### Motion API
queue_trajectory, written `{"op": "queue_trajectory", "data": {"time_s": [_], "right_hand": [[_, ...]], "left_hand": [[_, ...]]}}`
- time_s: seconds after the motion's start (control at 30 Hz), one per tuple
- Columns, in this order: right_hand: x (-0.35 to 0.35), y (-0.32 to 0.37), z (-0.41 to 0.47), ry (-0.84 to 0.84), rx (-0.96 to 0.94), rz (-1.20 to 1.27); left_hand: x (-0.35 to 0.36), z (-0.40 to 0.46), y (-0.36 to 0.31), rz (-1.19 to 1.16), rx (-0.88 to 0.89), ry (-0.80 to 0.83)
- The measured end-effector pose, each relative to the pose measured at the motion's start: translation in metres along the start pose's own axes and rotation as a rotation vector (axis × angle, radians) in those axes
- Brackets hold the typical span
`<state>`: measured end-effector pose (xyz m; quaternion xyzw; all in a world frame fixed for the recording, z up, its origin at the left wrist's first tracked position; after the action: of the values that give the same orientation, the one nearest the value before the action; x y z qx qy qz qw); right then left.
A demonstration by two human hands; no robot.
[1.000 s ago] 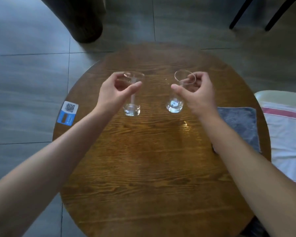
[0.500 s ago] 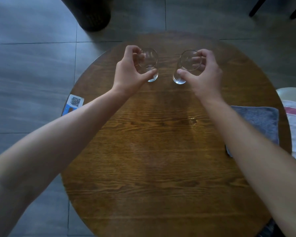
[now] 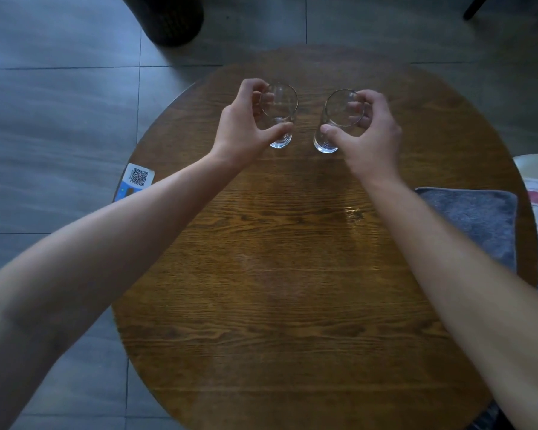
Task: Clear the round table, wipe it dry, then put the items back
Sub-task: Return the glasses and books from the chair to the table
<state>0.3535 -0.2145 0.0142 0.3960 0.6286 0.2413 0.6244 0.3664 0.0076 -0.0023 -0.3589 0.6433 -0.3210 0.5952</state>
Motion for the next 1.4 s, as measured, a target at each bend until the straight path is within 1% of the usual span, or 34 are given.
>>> {"op": "queue_trajectory", "data": {"time_s": [0.2,0.33,0.53,0.63,0.8,0.93,1.1,1.23,1.33,1.4], "right_hand": [[0.002,0.002,-0.003,0.005,-0.005,-0.042],[0.001,0.001,-0.004,0.0,-0.009,-0.066],[0.002,-0.001,-0.005,0.043,-0.036,-0.132],[0.001,-0.001,-0.003,0.062,-0.024,-0.144],[0.003,0.003,0.005,0.164,0.048,-0.176],[-0.001,0.009,0.006,0.138,0.054,-0.178],[-0.005,0.026,-0.02,0.026,-0.095,-0.215],[-0.013,0.042,-0.044,-0.063,-0.208,-0.282],[-0.018,0.054,-0.068,-0.075,-0.309,-0.32],[-0.027,0.061,-0.092,-0.097,-0.371,-0.298]], "left_hand": [[-0.001,-0.004,0.003,0.077,0.008,-0.007],[0.001,-0.004,0.004,0.085,0.0,-0.024],[0.002,-0.007,0.005,0.126,-0.027,-0.028],[0.004,-0.008,0.004,0.146,-0.041,-0.037],[0.008,-0.015,0.009,0.233,-0.062,-0.004],[0.004,-0.022,0.006,0.229,-0.036,-0.056],[-0.019,-0.042,-0.001,0.273,-0.004,-0.136],[-0.038,-0.062,-0.011,0.304,0.034,-0.234],[-0.05,-0.084,-0.016,0.365,0.089,-0.271],[-0.061,-0.107,-0.022,0.411,0.124,-0.298]]}}
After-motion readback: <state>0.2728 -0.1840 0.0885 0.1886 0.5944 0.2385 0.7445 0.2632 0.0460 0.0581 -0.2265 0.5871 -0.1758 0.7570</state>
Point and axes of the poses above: each hand's wrist, its own z-axis towards the middle knuckle, its own x-axis out of the palm, y = z × x, the point moved 2 cm from there along z, towards the middle knuckle, and after that the axes turned 1 degree about z, right-handed, at the moved point
